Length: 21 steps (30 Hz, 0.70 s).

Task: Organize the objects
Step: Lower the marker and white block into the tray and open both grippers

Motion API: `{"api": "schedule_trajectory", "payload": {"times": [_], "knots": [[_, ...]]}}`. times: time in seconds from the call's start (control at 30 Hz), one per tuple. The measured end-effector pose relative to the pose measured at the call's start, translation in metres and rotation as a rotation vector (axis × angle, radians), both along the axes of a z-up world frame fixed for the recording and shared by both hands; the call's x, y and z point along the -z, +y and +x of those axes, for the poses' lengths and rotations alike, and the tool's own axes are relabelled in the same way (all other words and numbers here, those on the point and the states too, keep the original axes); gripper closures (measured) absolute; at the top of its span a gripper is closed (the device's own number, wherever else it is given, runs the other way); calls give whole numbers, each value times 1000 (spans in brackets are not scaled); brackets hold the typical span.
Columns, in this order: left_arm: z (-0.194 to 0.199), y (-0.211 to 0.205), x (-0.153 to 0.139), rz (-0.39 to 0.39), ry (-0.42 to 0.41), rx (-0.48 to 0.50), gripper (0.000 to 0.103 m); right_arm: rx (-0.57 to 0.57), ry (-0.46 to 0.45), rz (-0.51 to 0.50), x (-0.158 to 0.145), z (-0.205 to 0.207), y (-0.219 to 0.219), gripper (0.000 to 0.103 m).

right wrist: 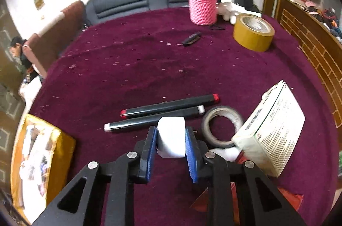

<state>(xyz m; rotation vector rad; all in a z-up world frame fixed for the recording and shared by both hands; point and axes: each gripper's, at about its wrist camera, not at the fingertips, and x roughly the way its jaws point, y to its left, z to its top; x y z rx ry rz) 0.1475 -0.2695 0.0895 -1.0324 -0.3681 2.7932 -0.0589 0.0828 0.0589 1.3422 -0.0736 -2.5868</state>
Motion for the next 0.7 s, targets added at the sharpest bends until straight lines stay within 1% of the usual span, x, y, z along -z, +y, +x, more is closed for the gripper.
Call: {"api": "schedule_trajectory", "payload": {"times": [0.13,0.23,0.4,0.53,0.7], "knots": [[0,0,4,-26,-18,-8,88,-46,24,-44,-12,21,-8,75],[-3,-2,6,-46,-42,-19,88,-88,48,-97,-27,42,-16,75],[-10,-7,12,-87,-87,-44,88,-210,74,-194,-52,80,-46,75],[-19,-13,24,-80,-154,-41,88,-338,25,-270,-54,105,-82,74],[-35,-13,38,-108,-225,-28,88,-484,-82,-324,-32,134,-133,74]]}}
